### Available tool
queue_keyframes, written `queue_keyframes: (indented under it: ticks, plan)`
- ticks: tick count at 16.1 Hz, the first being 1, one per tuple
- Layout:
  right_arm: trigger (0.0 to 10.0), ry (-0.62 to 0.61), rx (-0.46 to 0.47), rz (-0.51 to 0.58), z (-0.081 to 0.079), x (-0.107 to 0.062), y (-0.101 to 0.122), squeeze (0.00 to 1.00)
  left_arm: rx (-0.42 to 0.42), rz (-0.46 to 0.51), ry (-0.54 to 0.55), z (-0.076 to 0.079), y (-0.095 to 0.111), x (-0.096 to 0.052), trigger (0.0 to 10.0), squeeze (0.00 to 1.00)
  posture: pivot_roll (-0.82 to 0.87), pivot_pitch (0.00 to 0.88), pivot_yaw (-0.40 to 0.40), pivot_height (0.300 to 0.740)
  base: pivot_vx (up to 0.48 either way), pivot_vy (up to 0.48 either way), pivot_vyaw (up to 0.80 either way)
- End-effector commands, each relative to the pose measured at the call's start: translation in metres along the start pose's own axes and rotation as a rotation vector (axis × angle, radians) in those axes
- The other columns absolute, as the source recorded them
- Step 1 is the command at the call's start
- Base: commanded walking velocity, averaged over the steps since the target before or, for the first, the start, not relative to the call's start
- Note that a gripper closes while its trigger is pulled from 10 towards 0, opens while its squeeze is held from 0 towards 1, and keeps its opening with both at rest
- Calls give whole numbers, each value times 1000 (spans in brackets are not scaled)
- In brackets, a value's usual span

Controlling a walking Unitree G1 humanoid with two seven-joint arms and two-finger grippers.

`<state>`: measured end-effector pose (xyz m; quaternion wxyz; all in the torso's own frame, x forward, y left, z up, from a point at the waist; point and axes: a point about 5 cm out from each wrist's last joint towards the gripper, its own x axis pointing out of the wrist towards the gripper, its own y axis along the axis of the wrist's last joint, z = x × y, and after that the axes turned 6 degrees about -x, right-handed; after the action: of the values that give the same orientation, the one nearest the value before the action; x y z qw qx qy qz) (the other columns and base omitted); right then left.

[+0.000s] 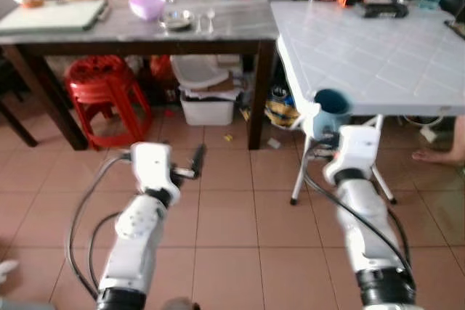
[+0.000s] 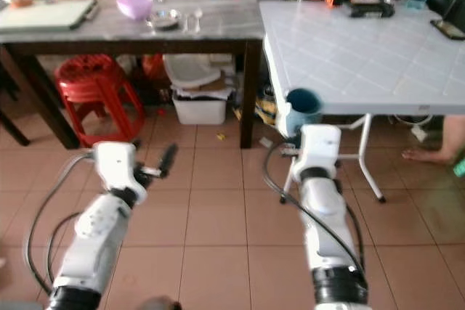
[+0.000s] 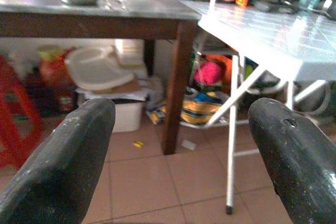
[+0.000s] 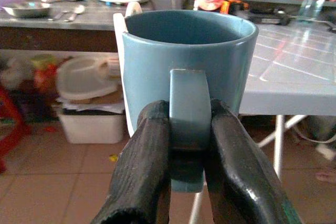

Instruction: Setting the table

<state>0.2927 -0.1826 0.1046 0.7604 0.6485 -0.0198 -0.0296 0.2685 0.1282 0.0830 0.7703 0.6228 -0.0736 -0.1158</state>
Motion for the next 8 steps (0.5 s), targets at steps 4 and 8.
queue_keyframes:
  ticks: [4,8]
  plan:
    - [10000,13,8,36,-6,3,9,0,17,15,18,-8,5,-2,10000,0,-38,0,3,740,480,0,0]
    - [10000,13,6,35,-6,3,9,0,22,9,19,-9,5,-2,10000,0,-38,0,3,740,480,0,0]
